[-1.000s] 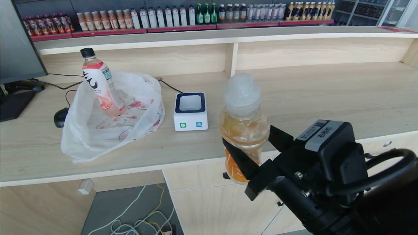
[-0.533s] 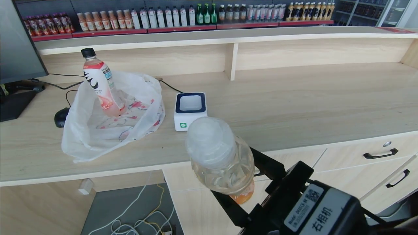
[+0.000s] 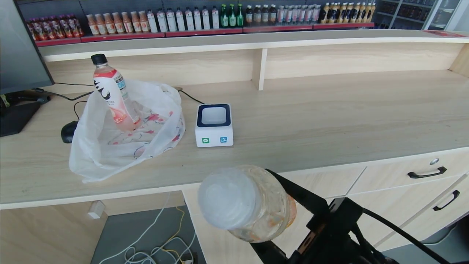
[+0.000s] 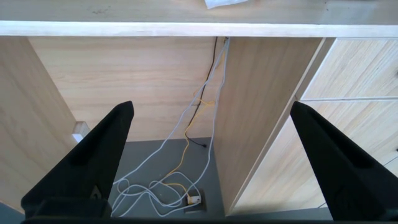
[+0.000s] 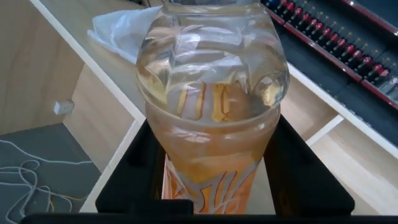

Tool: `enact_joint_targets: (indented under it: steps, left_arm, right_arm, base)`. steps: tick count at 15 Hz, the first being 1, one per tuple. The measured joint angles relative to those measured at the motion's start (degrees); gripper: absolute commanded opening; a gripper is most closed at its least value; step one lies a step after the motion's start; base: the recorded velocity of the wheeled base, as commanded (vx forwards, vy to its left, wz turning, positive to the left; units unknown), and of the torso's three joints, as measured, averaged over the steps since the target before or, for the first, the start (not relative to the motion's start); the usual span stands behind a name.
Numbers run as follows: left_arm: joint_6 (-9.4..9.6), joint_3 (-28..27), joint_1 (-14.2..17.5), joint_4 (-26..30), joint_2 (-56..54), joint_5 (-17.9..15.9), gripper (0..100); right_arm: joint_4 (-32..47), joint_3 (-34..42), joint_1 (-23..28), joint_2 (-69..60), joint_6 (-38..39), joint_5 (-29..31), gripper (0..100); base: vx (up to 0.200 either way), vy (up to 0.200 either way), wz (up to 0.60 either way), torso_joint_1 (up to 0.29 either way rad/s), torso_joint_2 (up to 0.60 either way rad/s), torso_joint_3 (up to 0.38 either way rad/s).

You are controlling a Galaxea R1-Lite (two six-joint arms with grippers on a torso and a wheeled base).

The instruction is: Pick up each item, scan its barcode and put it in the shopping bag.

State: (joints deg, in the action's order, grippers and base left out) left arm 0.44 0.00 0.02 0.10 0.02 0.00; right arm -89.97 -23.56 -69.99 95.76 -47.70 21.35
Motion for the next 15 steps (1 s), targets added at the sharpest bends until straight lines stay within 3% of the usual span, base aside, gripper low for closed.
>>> enact_joint_targets:
  steps: [6, 11, 15]
  left_arm:
    - [0.0, 0.0, 0.05, -0.02, 0.0, 0.0, 100]
    - [0.0, 0.0, 0.0, -0.02, 0.0, 0.0, 100]
    - [0.0, 0.0, 0.0, -0.02, 0.0, 0.0, 100]
  right_arm:
    - [0.05, 5.96, -2.54, -2.65, -13.34, -0.09, 0]
    - [0.05, 7.2, -2.84, -4.14, -21.78, -0.09, 0]
    - [0.0, 7.3, -2.94, -5.44, -33.84, -0.2, 0]
  base:
    - [0.0, 0.0, 0.0, 0.0, 0.0, 0.0]
    - [0.0, 0.0, 0.0, 0.0, 0.0, 0.0]
    - [0.0, 0.0, 0.0, 0.0, 0.0, 0.0]
